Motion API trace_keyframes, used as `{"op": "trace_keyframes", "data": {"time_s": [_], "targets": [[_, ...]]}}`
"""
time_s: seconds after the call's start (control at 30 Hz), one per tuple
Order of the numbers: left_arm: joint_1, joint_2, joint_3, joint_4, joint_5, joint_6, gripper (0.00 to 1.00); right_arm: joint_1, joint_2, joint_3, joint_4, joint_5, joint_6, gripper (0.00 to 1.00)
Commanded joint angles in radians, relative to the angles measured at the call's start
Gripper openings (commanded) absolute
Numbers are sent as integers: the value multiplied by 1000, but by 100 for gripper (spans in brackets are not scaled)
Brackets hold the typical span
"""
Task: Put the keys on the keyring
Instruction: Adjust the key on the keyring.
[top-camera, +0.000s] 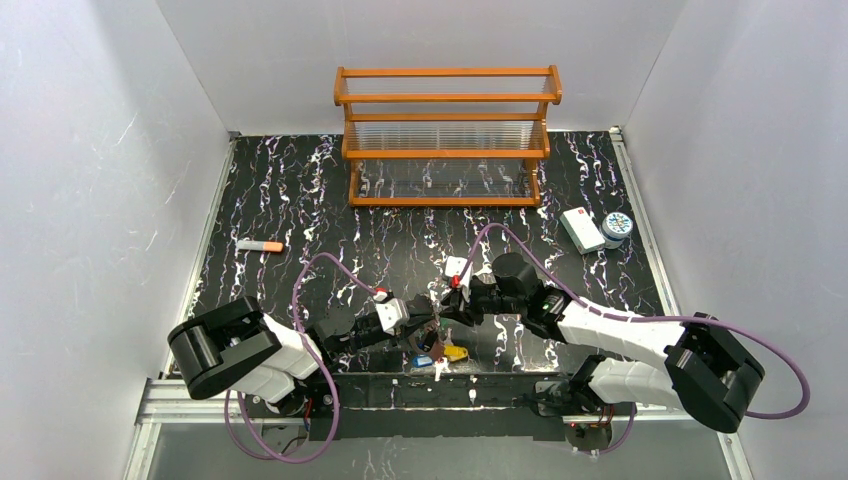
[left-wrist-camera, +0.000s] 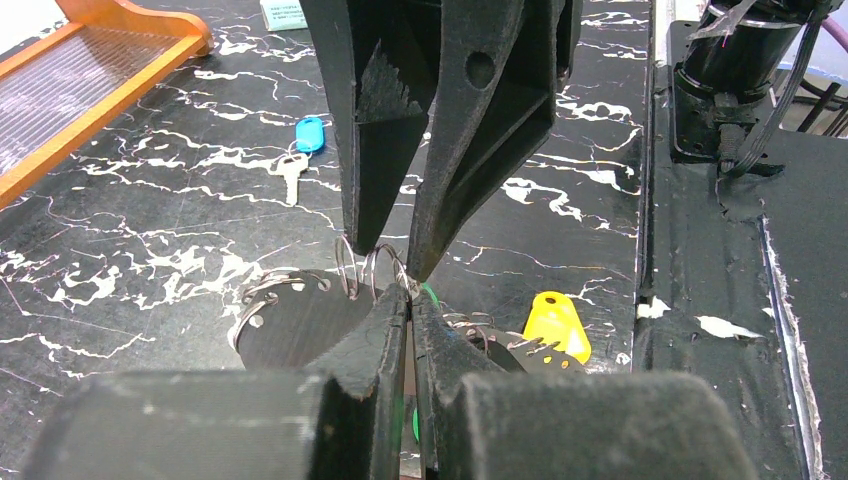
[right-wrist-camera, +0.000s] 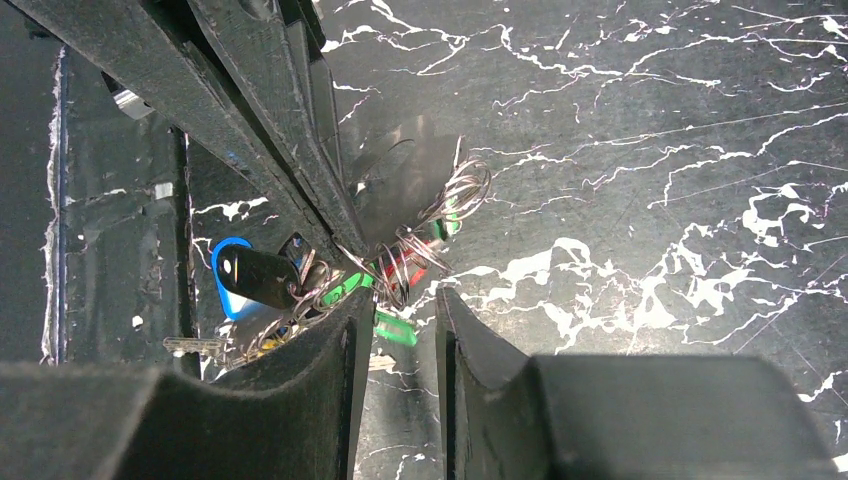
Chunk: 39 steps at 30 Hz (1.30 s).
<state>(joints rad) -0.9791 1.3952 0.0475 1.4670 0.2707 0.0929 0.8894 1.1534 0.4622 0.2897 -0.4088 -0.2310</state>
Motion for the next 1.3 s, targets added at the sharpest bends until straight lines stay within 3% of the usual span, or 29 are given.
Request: {"op": "trace_keyframes", "data": {"time_s": [0.0,0.4,0.57,0.67,1.07,1.27], "targets": [[-4,-17,12,56,7,1,0,-5,-4,35,68,-7,-19,38],[-2,-15,17,57,8,1,0,-6,-9,20,109,-200,-51,37],[-3,-16,17,56,7,2,0,-6,-14,8,101,-193,-57,15],[-2,-21,17,56,9,3,0,-5,-11,1,93,-176,-68,13],[-3,-38,6,56,4,5,0,-6,-26,-19,73,-138,-90,20],[-3,-33,5,56,-3,7,0,-6,-97,-46,51,-106,-78,36]]}}
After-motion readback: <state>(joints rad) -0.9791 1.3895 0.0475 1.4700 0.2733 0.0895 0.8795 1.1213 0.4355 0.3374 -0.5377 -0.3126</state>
